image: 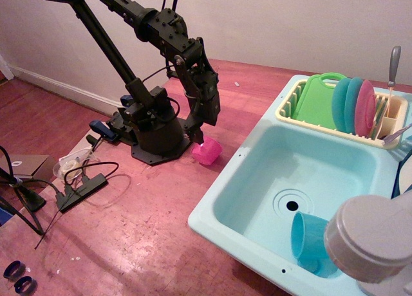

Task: Put cup from anywhere into sink

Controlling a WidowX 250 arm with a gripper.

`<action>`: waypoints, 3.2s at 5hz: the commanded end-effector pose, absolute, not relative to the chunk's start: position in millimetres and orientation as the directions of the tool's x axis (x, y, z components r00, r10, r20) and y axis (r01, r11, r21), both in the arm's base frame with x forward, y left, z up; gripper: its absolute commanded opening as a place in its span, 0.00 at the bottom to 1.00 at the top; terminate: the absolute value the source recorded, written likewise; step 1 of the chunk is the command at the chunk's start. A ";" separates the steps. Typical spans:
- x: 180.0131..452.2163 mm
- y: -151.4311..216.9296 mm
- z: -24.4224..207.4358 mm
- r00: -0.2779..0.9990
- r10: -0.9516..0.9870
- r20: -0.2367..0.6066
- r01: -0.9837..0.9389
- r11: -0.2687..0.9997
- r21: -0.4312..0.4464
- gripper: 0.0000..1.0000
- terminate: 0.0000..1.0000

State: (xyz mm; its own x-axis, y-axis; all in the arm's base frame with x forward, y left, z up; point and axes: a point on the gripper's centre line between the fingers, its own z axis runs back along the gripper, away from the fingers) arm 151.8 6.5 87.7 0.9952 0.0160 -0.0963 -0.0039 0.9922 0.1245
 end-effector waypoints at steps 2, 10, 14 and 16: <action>147.0 5.7 82.3 0.995 0.016 -0.100 -0.004 0.992 0.123 1.00 0.00; 182.8 -26.2 62.4 0.980 -0.146 -0.138 0.160 0.982 0.099 0.00 0.00; 207.6 65.4 227.5 0.989 -0.125 -0.081 0.147 0.915 0.376 0.00 0.00; 300.2 19.6 221.4 0.941 -0.336 -0.029 0.324 0.876 0.357 0.00 0.00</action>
State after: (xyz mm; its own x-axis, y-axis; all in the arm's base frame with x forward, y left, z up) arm 306.0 -1.0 200.7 0.9296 -0.3608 -0.0749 0.3651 0.8739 0.3210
